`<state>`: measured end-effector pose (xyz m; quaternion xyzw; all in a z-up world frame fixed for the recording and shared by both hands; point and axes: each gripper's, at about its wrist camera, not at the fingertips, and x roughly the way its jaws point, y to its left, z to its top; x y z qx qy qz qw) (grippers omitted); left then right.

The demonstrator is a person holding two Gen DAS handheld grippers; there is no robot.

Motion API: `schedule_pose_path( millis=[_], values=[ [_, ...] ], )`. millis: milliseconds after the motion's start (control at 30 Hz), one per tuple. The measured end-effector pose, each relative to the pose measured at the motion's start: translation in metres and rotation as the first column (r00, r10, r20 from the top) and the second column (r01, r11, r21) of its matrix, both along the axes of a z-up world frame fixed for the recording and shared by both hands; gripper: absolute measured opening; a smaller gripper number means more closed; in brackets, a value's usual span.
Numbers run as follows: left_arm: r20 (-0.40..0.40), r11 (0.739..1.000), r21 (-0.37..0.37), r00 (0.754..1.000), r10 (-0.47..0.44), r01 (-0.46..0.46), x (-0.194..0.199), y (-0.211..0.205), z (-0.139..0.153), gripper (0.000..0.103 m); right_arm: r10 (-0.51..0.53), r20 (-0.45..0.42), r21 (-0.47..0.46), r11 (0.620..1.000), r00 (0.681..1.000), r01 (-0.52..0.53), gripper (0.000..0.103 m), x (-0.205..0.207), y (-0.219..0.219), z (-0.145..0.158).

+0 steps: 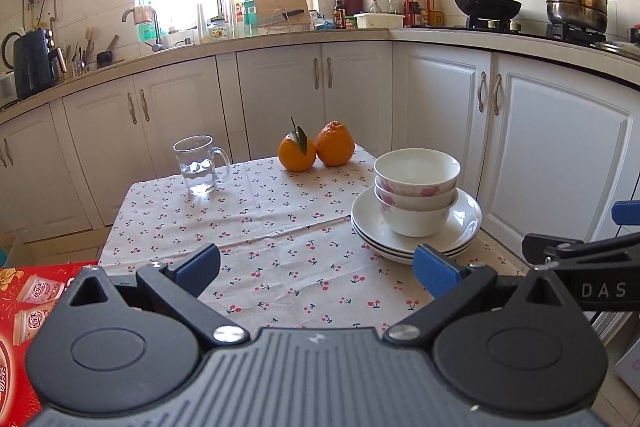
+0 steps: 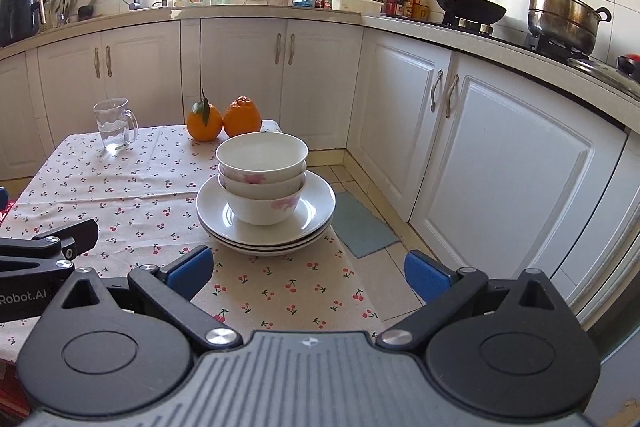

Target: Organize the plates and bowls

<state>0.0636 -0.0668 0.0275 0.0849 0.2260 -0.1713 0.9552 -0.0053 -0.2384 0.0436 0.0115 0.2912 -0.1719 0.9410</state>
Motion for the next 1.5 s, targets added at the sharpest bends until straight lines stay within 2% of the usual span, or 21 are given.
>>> schedule_pose_path(
  millis=[1500],
  values=[
    [-0.003, 1.000, -0.003, 1.000, 0.007, -0.007, -0.0045, -0.0009, 0.0010, 0.102, -0.020, 0.017, -0.034, 0.999, 1.000, 0.021, 0.103, -0.0041, 0.0045, 0.0027]
  ],
)
